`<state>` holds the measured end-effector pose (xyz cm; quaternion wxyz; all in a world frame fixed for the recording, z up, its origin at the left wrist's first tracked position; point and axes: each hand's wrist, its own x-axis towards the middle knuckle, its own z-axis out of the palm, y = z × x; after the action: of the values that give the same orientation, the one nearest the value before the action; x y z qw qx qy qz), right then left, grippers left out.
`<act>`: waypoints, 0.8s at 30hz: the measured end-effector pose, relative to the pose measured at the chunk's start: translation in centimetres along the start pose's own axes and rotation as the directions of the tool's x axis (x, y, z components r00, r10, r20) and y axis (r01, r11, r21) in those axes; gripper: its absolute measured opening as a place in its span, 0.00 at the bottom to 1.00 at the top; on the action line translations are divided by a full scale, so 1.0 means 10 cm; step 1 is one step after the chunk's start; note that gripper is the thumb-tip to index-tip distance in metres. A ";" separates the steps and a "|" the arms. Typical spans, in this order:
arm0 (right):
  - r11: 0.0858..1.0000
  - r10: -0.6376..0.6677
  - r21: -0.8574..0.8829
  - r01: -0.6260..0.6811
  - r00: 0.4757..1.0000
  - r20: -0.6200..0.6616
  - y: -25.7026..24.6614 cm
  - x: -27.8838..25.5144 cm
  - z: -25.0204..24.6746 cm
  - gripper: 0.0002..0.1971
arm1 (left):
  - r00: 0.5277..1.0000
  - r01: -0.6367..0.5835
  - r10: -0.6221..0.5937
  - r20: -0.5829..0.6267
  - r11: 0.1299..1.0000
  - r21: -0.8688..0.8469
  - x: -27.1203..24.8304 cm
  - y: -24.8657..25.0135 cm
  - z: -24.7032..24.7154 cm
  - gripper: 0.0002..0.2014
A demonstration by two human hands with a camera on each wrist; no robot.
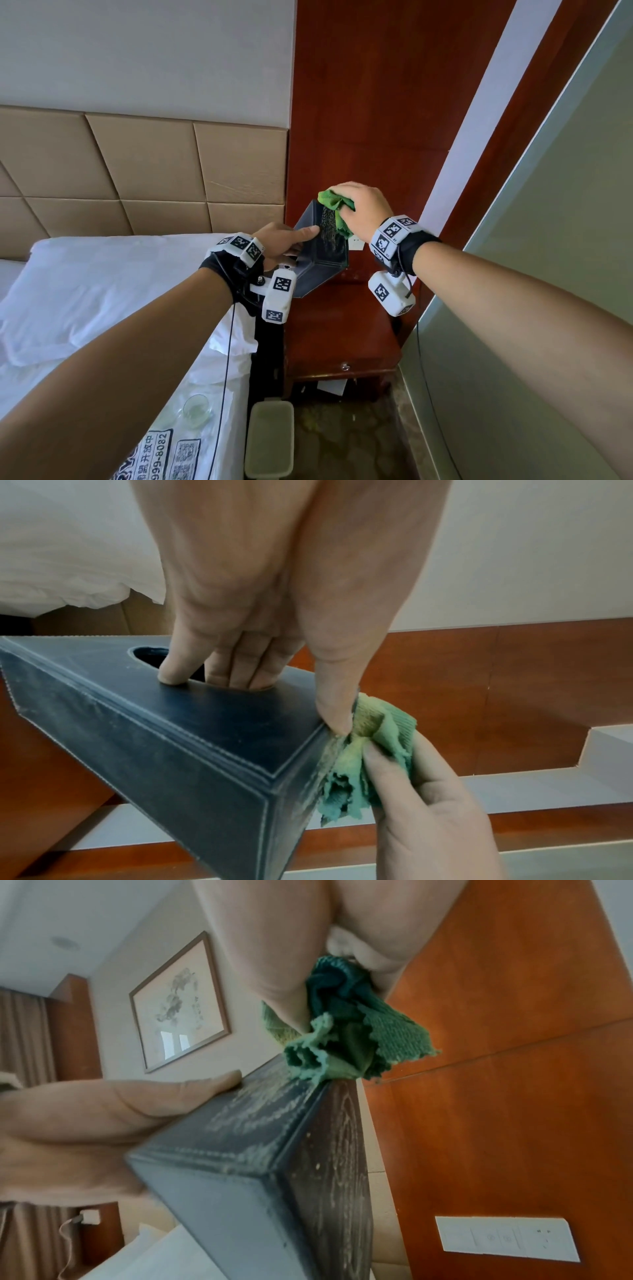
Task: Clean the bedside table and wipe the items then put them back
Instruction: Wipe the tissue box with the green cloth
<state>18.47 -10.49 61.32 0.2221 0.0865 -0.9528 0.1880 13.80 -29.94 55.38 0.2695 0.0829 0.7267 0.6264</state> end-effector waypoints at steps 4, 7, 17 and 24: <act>0.999 -0.040 -0.025 0.040 0.999 0.017 -0.04 -0.09 -0.01 0.25 | 0.999 -0.026 0.026 -0.032 1.000 0.003 0.03 -0.04 -0.02 0.55; 0.998 -0.058 0.007 0.058 0.998 0.023 -0.06 -0.17 -0.02 0.25 | 0.998 -0.032 0.030 -0.054 0.999 -0.037 0.03 -0.05 -0.04 0.52; 0.999 -0.054 0.014 0.053 0.992 0.116 -0.07 -0.29 -0.03 0.17 | 0.994 0.042 -0.059 -0.092 0.983 -0.179 0.08 -0.06 -0.03 0.55; 0.999 -0.022 0.031 0.014 0.956 0.292 -0.08 -0.24 -0.01 0.14 | 0.989 0.006 -0.034 -0.141 0.982 -0.191 0.16 -0.21 -0.05 0.56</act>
<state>20.86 -10.95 60.52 0.0792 0.1252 -0.9716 0.1848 12.64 -30.04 52.93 0.2293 0.0041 0.6819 0.6946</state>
